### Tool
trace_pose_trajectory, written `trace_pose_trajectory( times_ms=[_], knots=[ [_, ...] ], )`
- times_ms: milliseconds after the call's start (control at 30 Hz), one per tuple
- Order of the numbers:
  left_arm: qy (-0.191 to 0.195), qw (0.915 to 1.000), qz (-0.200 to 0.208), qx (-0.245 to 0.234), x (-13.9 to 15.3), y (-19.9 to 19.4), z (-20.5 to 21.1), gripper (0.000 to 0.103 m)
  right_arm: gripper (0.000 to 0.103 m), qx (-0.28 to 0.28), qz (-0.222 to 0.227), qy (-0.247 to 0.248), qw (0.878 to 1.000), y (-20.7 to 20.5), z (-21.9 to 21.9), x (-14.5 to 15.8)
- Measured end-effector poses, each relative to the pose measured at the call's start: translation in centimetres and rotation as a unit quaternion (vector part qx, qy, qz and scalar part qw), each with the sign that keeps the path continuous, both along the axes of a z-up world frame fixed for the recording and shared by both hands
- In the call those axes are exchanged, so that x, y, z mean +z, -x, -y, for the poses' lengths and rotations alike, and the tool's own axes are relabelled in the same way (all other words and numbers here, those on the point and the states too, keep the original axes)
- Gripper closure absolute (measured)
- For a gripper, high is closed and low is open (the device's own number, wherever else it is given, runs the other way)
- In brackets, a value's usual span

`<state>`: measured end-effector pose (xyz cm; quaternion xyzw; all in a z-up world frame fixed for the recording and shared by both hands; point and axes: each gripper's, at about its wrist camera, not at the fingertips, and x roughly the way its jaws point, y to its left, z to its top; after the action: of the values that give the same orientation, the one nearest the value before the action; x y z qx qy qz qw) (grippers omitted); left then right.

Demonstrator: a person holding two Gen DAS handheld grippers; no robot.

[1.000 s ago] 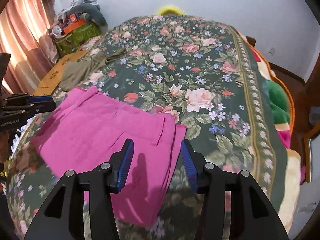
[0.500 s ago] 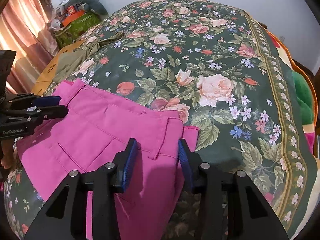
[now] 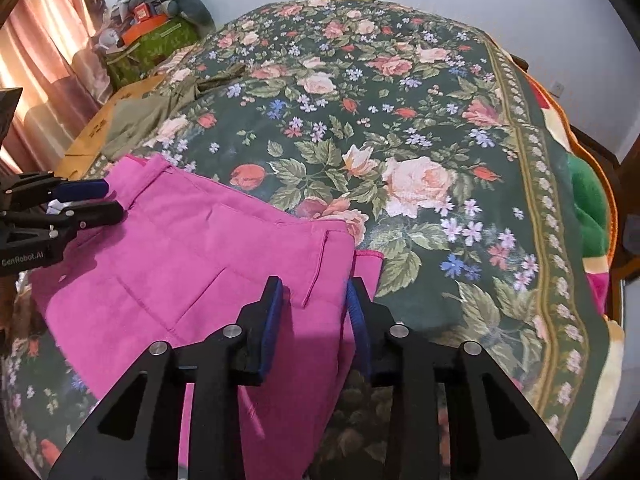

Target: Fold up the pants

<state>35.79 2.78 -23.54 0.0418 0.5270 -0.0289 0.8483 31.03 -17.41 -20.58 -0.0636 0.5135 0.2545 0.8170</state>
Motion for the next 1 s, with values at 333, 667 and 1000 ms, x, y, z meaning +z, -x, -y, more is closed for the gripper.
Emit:
trace_pose_trajectory(
  times_ms=[333,667,1000],
  knots=[
    [0.041,0.9984,0.027,0.03,1.8,2.6,-3.0,0.028,0.042,-0.019,0.008,-0.016,1.0,2.0,2.3,0.9],
    [0.069,0.9967,-0.016,0.04,-1.4,2.1,-3.2,0.028,0.042,-0.023,-0.04,-0.043,0.998,1.9,2.6,-1.4],
    [0.104,0.9941,-0.028,0.013,-2.1,1.3,-2.3,0.05,0.064,-0.018,-0.057,-0.056,0.997,1.3,1.4,-2.4]
  ],
)
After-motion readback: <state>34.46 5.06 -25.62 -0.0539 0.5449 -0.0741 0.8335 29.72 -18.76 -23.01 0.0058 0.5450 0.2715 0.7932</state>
